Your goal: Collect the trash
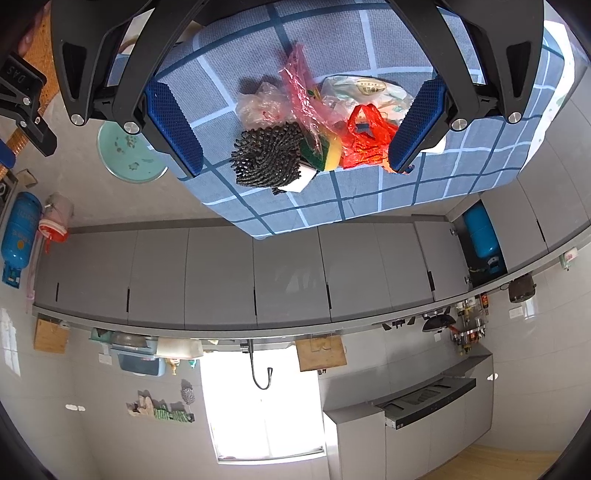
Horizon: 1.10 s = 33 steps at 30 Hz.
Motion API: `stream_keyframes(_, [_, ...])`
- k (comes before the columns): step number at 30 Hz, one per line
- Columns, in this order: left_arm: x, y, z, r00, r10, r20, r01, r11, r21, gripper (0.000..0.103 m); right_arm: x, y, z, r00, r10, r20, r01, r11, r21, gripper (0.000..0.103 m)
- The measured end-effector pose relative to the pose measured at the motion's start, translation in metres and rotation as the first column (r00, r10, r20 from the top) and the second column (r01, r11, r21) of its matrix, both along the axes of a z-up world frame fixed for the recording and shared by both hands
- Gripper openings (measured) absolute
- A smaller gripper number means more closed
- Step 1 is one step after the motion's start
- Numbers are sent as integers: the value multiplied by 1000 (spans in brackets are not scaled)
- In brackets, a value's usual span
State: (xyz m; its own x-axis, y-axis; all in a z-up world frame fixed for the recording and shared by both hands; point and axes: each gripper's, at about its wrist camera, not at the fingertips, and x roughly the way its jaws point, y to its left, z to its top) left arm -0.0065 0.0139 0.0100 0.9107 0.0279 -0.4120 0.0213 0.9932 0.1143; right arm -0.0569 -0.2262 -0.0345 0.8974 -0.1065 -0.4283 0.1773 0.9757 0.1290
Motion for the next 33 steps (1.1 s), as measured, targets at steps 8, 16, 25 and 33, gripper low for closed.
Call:
stream_keyframes(8, [1, -2, 1, 1000, 1, 0, -1, 1000, 0, 99, 0, 0, 0, 1000, 0, 1, 0, 1000, 0, 99])
stream_keyframes(16, [0, -4, 3, 1000, 1, 4, -1, 1000, 1, 99, 0, 1, -1, 1000, 0, 1, 0, 1000, 0, 99])
stream_keyframes(25, [0, -4, 3, 1000, 1, 5, -1, 1000, 2, 99, 0, 1, -1, 1000, 0, 1, 0, 1000, 3, 99])
stream_keyframes(33, [0, -4, 3, 1000, 2, 5, -2, 1000, 1, 99, 0, 2, -2, 1000, 2, -1, -2, 1000, 2, 99])
